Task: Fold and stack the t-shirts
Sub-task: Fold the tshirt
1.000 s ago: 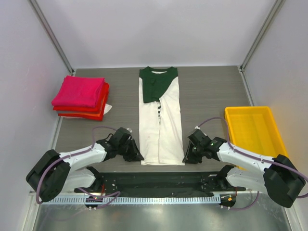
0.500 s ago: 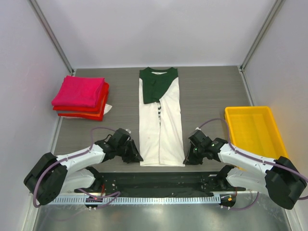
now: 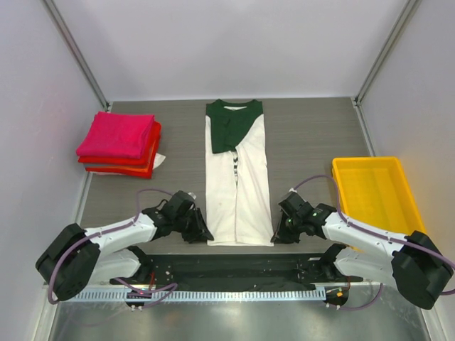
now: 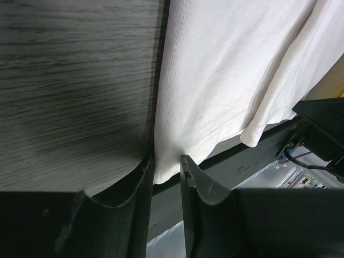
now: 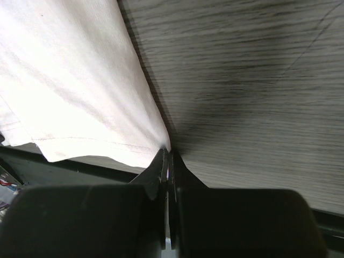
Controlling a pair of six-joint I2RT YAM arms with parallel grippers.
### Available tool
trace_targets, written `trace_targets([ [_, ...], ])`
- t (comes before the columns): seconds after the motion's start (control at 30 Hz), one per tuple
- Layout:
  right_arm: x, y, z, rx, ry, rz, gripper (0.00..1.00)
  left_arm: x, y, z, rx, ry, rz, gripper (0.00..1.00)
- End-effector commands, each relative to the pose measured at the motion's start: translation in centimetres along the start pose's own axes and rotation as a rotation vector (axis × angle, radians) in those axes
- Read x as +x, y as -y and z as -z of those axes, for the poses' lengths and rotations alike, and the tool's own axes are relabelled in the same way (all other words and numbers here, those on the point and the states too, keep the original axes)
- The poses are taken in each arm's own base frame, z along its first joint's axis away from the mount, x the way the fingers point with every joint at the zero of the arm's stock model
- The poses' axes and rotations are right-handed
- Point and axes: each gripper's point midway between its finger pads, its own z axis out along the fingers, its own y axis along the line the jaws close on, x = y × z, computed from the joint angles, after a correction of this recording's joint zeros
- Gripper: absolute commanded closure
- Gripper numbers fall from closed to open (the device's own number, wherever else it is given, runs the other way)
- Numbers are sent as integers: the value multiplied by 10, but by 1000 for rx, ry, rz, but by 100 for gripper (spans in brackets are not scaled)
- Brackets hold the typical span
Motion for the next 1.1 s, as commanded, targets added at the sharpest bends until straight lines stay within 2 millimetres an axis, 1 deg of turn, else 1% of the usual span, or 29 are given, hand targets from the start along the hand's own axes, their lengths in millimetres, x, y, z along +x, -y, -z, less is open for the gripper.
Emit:
trace_targets([
  [0.0,6,5,1,20,-20,0,99,10,-11,-4,-47,-28,3,73],
  [0.03,6,4,1,18,-21,2,99,10,-12,-4,-52,-29,4,76],
  [0.07,5,4,2,17,-20,2,99,9,-11,-4,-50,-29,3,86],
  [0.13,3,-2,5,1,-12,6,99,7,-6,-3,-37,-21,2,98],
  [0.23,-9,-21,17,-62,35,10,99,-2,15,6,5,13,-18,100],
  [0.27,-18,-32,24,-87,71,14,99,-4,16,11,-5,21,-17,100],
  [0.3,-22,-37,30,-95,89,16,99,-12,31,18,15,49,-39,100],
  [0.37,-31,-45,39,-103,124,39,99,-17,38,26,13,57,-43,100],
  [0.4,-41,-51,48,-90,155,49,99,-23,51,32,46,70,-53,100],
  [0.43,-48,-56,55,-90,181,58,99,-26,56,35,60,76,-52,100],
  [0.47,-58,-65,63,-97,200,86,99,-34,60,38,74,92,-36,100],
  [0.5,-71,-63,67,-63,254,89,99,-40,64,40,91,104,-29,100],
  [0.53,-79,-66,69,-58,269,99,99,-48,70,43,109,120,-25,100],
  [0.57,-94,-70,73,-50,293,88,99,-64,74,47,127,155,0,100],
  [0.6,-102,-70,72,-35,302,109,99,-77,81,50,141,175,6,100],
  [0.63,-111,-72,72,-31,310,106,99,-88,82,52,141,200,8,100],
  [0.67,-123,-78,69,-25,306,107,99,-106,82,56,138,242,34,100],
  [0.7,-141,-80,70,-32,337,108,99,-120,89,60,148,273,37,100],
  [0.73,-152,-85,69,-38,343,107,99,-130,86,57,133,283,55,100],
  [0.77,-166,-95,72,-52,362,110,99,-147,85,59,139,323,78,100],
  [0.8,-178,-96,62,-37,353,103,99,-160,92,63,154,350,82,100],
  [0.83,-191,-95,59,-26,356,98,99,-171,88,55,136,352,100,100],
  [0.87,-197,-102,57,-47,342,99,99,-185,87,58,133,380,116,100],
  [0.9,-212,-110,51,-47,345,94,99,-200,95,63,145,410,112,100],
  [0.93,-222,-111,49,-40,350,91,99,-209,97,61,143,418,116,100],
  [0.97,-235,-122,54,-59,372,91,99,-219,92,53,120,412,134,100],
  [1.0,-243,-126,51,-64,374,89,99,-232,100,56,129,430,128,100],
  [1.03,-249,-124,39,-49,353,76,99,-241,100,55,129,439,133,100],
  [1.07,-258,-133,41,-67,361,77,99,-247,95,45,107,426,148,100],
])
